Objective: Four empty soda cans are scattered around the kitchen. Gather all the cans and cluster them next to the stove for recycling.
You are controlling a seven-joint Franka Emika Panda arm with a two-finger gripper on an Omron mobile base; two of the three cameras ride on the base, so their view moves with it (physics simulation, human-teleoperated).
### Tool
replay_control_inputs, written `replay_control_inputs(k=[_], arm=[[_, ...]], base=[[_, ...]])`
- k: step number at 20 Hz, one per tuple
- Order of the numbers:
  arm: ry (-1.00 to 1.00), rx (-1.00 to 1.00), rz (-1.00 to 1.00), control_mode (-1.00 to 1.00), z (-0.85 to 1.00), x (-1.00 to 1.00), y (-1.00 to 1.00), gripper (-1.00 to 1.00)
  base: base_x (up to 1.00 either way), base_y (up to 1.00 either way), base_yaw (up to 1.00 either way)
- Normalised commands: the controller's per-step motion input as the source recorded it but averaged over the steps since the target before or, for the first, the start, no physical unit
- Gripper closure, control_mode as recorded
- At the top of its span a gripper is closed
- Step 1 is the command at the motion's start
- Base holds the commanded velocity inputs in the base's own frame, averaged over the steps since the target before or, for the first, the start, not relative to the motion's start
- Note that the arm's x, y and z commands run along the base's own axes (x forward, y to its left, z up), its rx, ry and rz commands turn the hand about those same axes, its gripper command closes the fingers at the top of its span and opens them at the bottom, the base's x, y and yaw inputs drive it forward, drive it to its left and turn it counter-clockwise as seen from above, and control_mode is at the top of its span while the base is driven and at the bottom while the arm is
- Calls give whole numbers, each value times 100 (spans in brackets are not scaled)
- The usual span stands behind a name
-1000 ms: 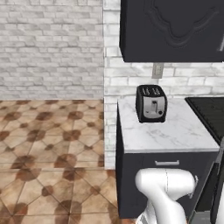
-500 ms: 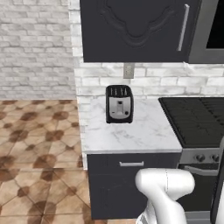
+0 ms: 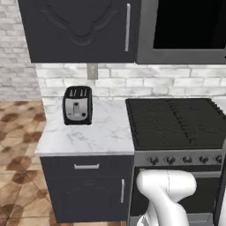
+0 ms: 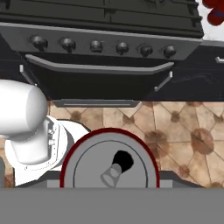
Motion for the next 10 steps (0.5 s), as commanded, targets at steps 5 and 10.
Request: replay_control_inputs(k=[5,10], arm=[[0,0,0,100,0,0,0,100],[0,0,0,100,0,0,0,100]], base=[[2,-78,0],[9,-68,0]])
